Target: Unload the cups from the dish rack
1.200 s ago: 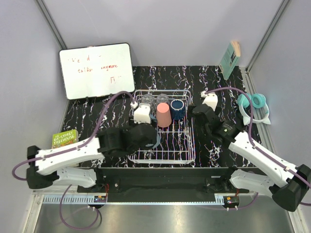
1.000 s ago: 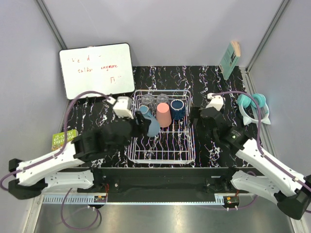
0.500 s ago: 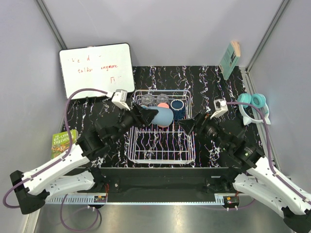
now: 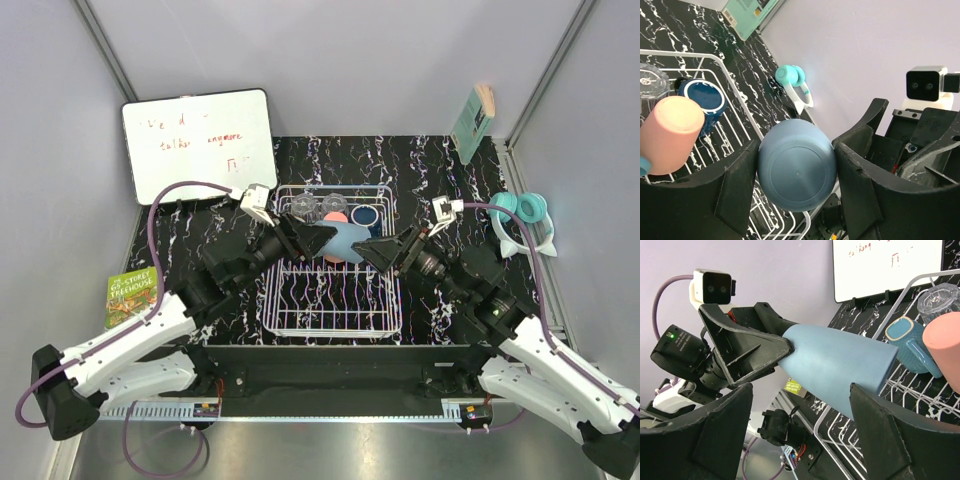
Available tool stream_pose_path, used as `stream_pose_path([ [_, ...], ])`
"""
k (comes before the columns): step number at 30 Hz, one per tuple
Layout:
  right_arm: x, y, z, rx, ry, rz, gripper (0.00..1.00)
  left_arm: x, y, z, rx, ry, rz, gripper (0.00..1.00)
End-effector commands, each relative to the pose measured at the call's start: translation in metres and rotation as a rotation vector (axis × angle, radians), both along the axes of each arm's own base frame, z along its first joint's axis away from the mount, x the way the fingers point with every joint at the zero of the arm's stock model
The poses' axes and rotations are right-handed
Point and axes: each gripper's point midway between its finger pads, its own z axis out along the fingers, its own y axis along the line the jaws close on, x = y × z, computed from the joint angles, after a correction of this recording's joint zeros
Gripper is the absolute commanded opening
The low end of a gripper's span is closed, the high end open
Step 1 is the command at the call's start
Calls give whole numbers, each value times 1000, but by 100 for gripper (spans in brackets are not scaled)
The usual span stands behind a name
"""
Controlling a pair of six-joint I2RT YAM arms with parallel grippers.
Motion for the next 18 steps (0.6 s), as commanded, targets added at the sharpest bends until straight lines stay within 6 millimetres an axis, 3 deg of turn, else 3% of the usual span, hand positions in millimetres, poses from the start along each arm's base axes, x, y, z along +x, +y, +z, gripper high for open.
stream_pose_path([
  [1,-5,3,11,40,-28,32,86,-7,0,46,-118,-90,-30,0],
  [5,-5,-4,12,23,-37,3,87,-6,5,53,-106,-113,-11,0],
  [10,-7,-18,23,11,-70,-49,87,2,12,48,-59,-106,46,0],
  [14,-5,-24,12,-28,-54,-81,88,2,15,49,-52,-117,57,0],
  [18,-1,-14,-5,-39,-12,-56,88,-1,12,53,-73,-121,30,0],
])
